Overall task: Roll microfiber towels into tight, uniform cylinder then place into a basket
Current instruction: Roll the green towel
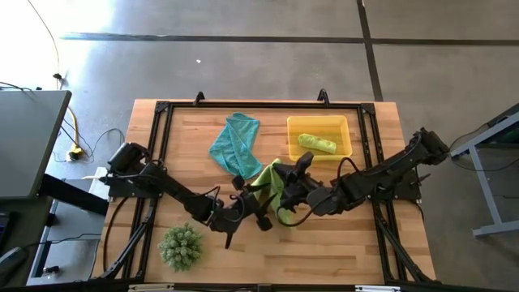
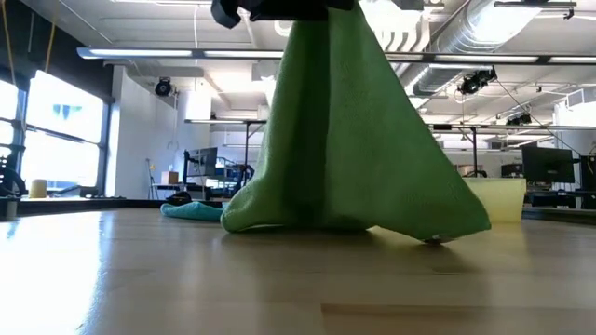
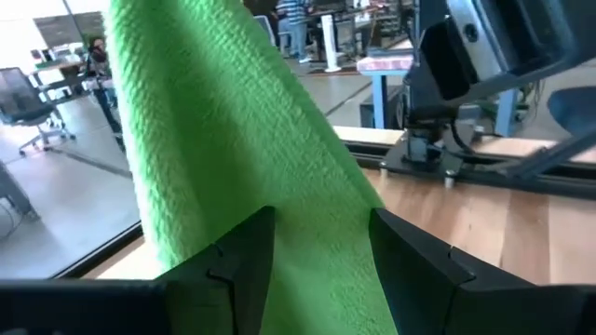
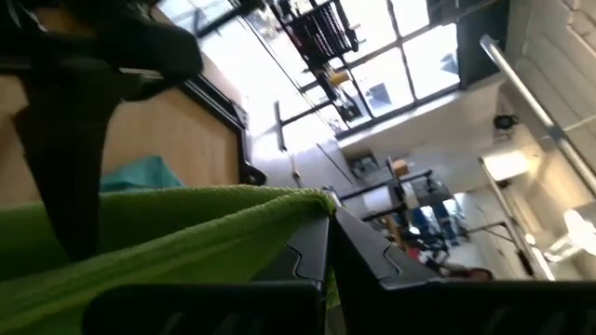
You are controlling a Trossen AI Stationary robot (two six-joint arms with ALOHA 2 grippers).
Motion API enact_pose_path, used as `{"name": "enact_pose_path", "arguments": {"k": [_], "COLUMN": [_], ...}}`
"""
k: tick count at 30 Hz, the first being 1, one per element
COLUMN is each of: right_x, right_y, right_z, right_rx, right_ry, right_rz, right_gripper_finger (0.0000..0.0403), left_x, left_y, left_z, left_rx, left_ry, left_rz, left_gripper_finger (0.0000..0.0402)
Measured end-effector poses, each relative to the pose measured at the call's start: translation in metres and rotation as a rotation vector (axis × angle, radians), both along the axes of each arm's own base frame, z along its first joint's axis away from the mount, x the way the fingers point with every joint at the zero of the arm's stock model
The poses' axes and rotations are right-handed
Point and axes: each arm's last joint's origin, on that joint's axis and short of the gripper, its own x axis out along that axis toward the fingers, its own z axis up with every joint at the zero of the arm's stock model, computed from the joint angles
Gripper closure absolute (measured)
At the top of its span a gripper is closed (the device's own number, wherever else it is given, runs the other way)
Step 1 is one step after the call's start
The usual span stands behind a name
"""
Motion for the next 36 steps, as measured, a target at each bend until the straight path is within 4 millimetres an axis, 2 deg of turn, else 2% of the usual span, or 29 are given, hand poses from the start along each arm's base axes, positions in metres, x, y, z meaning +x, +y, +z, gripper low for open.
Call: {"name": "enact_pose_path", "arguments": {"k": [8,12,18,22,27,32,36], "right_x": [0.004,0.003,-0.003,-0.002,0.008,0.023,0.031], "right_y": [-0.015,-0.02,-0.024,-0.022,-0.031,-0.043,-0.044], "right_z": [0.0,0.001,0.007,0.006,-0.001,-0.016,-0.03], "right_rx": [-0.151,-0.208,-0.176,-0.128,-0.082,-0.075,-0.112], "right_ry": [0.113,0.136,-0.004,-0.068,-0.131,-0.144,-0.091], "right_rz": [-0.08,-0.194,-0.471,-0.478,-0.52,-0.569,-0.574], "right_gripper_finger": [0.0403,0.0403,0.0403,0.0403,0.0403,0.0403,0.0403], "left_x": [0.006,0.006,0.012,0.021,0.032,0.049,0.067], "left_y": [0.008,0.009,0.022,0.025,0.02,0.015,0.009], "left_z": [0.006,0.008,0.002,-0.016,-0.053,-0.09,-0.107], "left_rx": [-0.039,-0.025,-0.067,-0.127,-0.167,-0.114,-0.051], "left_ry": [-0.072,-0.072,-0.088,-0.074,-0.012,0.093,0.153], "left_rz": [-0.036,-0.037,-0.024,-0.111,-0.17,-0.189,-0.22], "left_gripper_finger": [0.0235,0.0235,0.0235,0.0235,0.0235,0.0235,0.0235]}}
